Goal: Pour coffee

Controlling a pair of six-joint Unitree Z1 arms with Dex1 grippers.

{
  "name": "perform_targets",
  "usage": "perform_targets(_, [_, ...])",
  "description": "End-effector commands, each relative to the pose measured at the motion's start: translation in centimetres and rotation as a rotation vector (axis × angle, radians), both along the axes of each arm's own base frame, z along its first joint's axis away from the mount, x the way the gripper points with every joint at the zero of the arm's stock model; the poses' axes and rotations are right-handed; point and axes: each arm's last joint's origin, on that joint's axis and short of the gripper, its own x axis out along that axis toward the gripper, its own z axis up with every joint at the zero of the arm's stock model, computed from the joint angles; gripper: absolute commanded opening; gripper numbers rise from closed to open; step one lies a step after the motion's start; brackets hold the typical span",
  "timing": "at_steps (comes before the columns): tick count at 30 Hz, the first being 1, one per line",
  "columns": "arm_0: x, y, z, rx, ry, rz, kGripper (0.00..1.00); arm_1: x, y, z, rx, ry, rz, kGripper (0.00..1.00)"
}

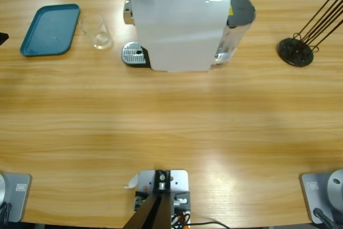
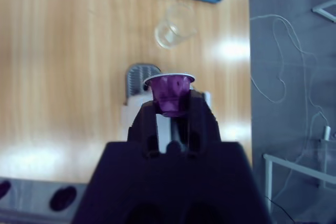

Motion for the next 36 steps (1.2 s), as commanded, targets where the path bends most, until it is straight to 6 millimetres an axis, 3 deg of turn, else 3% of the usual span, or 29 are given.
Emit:
perform_targets(1, [0.2,-0.3,-1.5,0.02,0.054,-0.011,0.996,2.1,-0.3,-2.3,-0.073,0.015,-0.025,0.0])
perform_targets(17, [0.2,-0.2,-1.5,0.02,0.051,-0.011,0.996,3.7,0.3,-5.2,-0.122,0.063,-0.038,0.0])
perform_targets(36, [0.2,-0.2,-1.4,0.019,0.049,-0.012,0.996,4.2,-0.3,-6.5,-0.174,0.089,-0.094,0.0])
